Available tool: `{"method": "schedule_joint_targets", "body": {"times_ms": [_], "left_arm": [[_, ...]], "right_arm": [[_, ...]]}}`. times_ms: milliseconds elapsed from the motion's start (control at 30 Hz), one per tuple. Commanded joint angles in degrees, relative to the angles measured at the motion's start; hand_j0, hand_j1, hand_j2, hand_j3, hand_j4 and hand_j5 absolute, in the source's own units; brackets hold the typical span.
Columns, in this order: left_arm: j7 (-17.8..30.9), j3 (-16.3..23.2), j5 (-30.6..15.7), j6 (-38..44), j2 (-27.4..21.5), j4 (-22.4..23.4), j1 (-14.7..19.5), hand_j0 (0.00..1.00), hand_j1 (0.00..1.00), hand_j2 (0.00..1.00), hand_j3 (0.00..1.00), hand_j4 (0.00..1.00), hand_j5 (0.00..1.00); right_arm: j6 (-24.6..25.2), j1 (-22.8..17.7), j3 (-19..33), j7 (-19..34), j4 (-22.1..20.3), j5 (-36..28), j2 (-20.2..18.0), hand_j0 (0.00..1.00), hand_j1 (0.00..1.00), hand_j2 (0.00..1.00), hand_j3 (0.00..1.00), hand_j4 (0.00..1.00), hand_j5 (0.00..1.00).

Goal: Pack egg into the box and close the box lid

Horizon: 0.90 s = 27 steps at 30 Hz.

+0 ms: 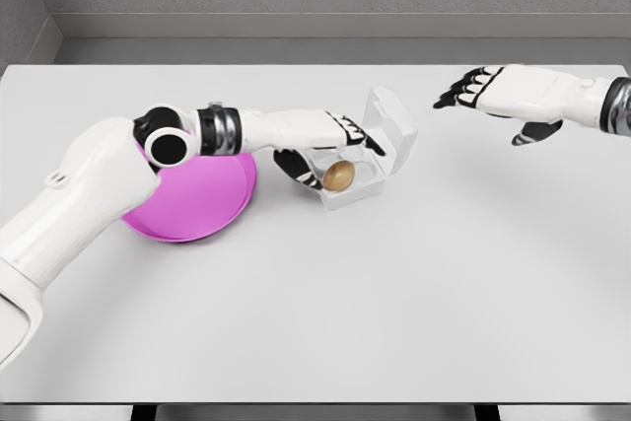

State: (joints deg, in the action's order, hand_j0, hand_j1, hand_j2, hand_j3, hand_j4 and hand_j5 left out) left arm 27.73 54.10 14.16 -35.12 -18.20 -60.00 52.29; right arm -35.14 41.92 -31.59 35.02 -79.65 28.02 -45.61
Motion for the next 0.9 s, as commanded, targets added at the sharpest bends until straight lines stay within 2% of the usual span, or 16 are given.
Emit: {"method": "schedule_joint_targets", "body": {"times_ms": [0, 200, 267, 333, 467, 567, 667, 867], "left_arm": [[-0.05, -0.14, -1.06, 0.12, -1.31, -0.21, 0.00, 0.91, 0.91, 0.91, 0.91, 0.91, 0.91], [-0.13, -0.31, -6.86, 0.12, -9.04, -1.79, 0.97, 0.92, 0.92, 0.92, 0.92, 0.92, 0.92], [-0.13, -0.49, -7.39, 0.12, -11.59, -1.79, 1.23, 0.93, 0.93, 0.93, 0.93, 0.93, 0.93], [-0.13, -1.89, -10.99, 0.12, -15.37, -1.79, 1.23, 1.00, 1.00, 1.00, 1.00, 1.00, 1.00], [-0.22, -2.51, -11.61, 0.12, -16.52, -1.79, 1.14, 1.00, 1.00, 1.00, 1.00, 1.00, 1.00], [-0.13, -2.51, -11.61, 0.12, -17.40, -1.70, 1.05, 1.00, 1.00, 1.00, 1.00, 1.00, 1.00], [-0.22, -2.68, -12.84, 0.12, -20.74, -1.35, 1.14, 1.00, 1.00, 1.00, 1.00, 1.00, 1.00], [-0.13, -2.68, -12.84, 0.12, -22.50, -1.26, 0.70, 1.00, 1.00, 1.00, 1.00, 1.00, 1.00]], "right_arm": [[0.14, 0.09, -1.11, -0.02, 0.81, -0.16, 0.69, 1.00, 1.00, 1.00, 1.00, 1.00, 1.00], [0.14, 2.02, -3.13, -0.02, 2.48, 0.46, 2.27, 1.00, 1.00, 1.00, 1.00, 1.00, 1.00], [0.14, 2.20, -3.22, -0.02, 3.80, 0.63, 3.07, 1.00, 1.00, 1.00, 1.00, 1.00, 1.00], [0.14, 3.34, -4.80, -0.02, 6.07, 0.72, 4.21, 1.00, 1.00, 1.00, 1.00, 1.00, 1.00], [0.14, 3.78, -5.32, -0.02, 7.22, 2.13, 4.65, 1.00, 1.00, 1.00, 1.00, 1.00, 1.00], [0.14, 3.78, -6.73, -0.02, 7.14, 2.21, 4.74, 1.00, 1.00, 1.00, 1.00, 1.00, 1.00], [0.14, 3.78, -6.91, -0.02, 6.35, 2.39, 4.65, 1.00, 1.00, 1.00, 1.00, 1.00, 1.00], [0.14, 3.43, -6.82, -0.02, 0.98, 2.39, 4.21, 1.00, 1.00, 1.00, 1.00, 1.00, 1.00]]}}
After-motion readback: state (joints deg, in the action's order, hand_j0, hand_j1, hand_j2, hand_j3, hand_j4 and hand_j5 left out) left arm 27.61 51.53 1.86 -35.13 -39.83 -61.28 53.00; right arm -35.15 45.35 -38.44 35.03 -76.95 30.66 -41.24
